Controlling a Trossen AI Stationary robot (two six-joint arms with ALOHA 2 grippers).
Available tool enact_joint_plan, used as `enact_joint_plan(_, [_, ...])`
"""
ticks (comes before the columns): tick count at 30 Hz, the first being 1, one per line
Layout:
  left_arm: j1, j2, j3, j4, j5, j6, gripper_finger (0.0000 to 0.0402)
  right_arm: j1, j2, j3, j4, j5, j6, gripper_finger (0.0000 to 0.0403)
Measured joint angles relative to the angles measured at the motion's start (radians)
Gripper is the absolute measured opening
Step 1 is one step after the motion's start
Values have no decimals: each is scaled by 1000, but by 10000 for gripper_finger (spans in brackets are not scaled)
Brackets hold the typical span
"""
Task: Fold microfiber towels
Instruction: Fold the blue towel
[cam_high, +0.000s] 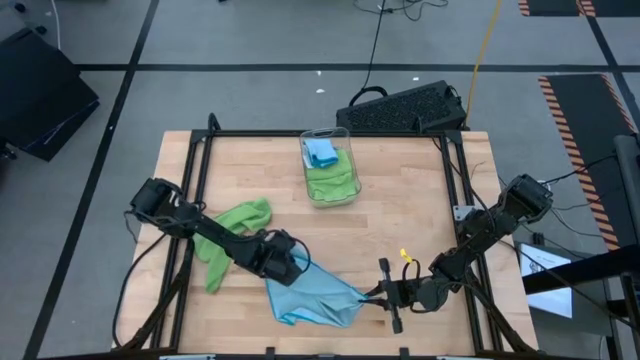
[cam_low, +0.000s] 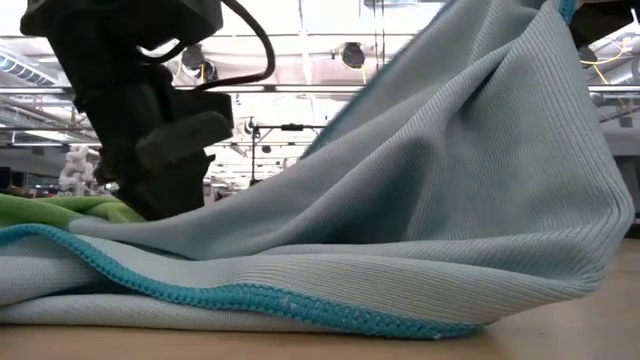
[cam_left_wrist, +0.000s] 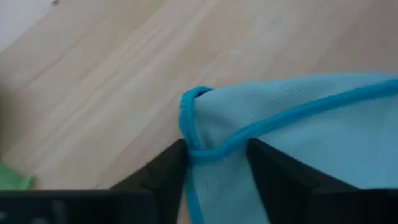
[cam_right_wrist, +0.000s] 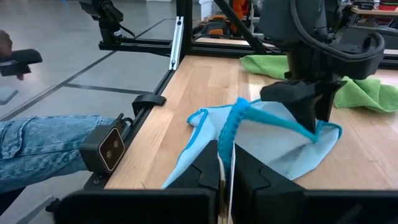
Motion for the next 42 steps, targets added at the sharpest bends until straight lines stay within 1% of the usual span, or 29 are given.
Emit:
enact_joint_plan(2, [-7,-7,2,8,6,41,132,0,0,0,0,0,0,6])
enact_joint_plan(5, [-12,-18,8,-2,21,84,51,0,0,0,0,1,0,6])
enact_joint_plan(6, [-15,-27,9,-16,28,90,28,0,0,0,0,4,0,6])
enact_joint_plan(7, [-19,-37,9,-26,30,90,16,0,0,0,0,10,0,6])
enact_joint_plan(11, [-44,-82,10,-53,24,82,21,0,0,0,-7,75,8,6])
enact_joint_plan(14, [-76,-114,10,-69,-3,91,18,-1,0,0,-15,143,27,6])
enact_joint_plan(15, [-90,-128,10,-82,-27,92,14,-1,0,0,-16,175,27,6])
enact_joint_plan(18, [-128,-171,11,-87,-128,135,8,-2,0,0,-16,287,23,6])
enact_joint_plan(21, [-174,-199,11,-73,-285,237,18,-2,-11,0,-11,398,-18,6])
enact_joint_plan(23, [-202,-201,12,-33,-363,302,29,-2,-33,0,-7,447,-48,6])
enact_joint_plan(27, [-234,-183,8,10,-430,401,54,-5,-79,0,-1,468,-96,6])
enact_joint_plan(31, [-249,-147,-13,48,-444,469,64,-5,-93,0,0,466,-117,6])
enact_joint_plan(34, [-252,-113,-18,67,-443,485,53,-5,-93,0,1,465,-132,6])
enact_joint_plan(39, [-248,-81,-19,78,-437,549,10,-11,-93,0,1,464,-140,6])
enact_joint_plan(42, [-239,-82,-19,80,-436,558,9,-17,-93,0,3,464,-163,6])
